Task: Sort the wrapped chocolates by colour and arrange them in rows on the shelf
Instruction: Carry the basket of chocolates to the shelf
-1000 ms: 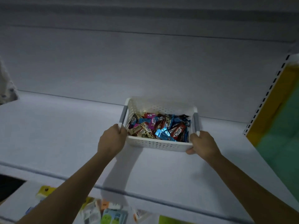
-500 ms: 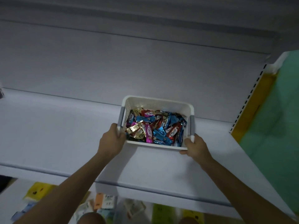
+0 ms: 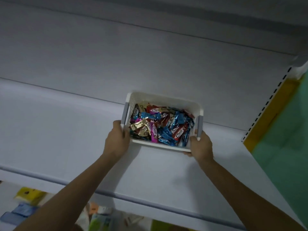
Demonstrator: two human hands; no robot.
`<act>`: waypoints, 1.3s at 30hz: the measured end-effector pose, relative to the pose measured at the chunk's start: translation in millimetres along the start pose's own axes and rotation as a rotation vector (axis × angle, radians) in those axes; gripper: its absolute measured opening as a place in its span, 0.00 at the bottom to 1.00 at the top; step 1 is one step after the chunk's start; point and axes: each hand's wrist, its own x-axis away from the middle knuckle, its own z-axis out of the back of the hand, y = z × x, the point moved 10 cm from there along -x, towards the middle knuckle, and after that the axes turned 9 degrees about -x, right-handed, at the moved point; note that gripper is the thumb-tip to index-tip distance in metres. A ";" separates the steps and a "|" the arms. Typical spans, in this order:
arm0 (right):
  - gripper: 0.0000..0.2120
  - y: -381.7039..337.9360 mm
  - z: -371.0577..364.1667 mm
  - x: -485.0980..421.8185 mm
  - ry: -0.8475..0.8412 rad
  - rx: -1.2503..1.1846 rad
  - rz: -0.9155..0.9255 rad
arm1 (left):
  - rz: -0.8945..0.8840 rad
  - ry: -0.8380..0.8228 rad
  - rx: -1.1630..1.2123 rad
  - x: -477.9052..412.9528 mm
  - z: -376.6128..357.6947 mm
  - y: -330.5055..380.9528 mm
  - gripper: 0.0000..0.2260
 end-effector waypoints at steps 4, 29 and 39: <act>0.09 -4.6 -15.5 -9.6 0.113 0.060 0.077 | 0.049 0.061 0.173 12.9 -5.6 9.9 0.38; 0.08 25.6 -53.5 -31.8 -0.108 0.015 -0.134 | -0.053 -0.092 -0.326 -11.2 -36.6 -20.0 0.60; 0.09 10.9 -75.7 -34.5 -0.039 0.042 0.045 | -0.421 -0.190 -0.702 11.5 -68.7 10.8 0.58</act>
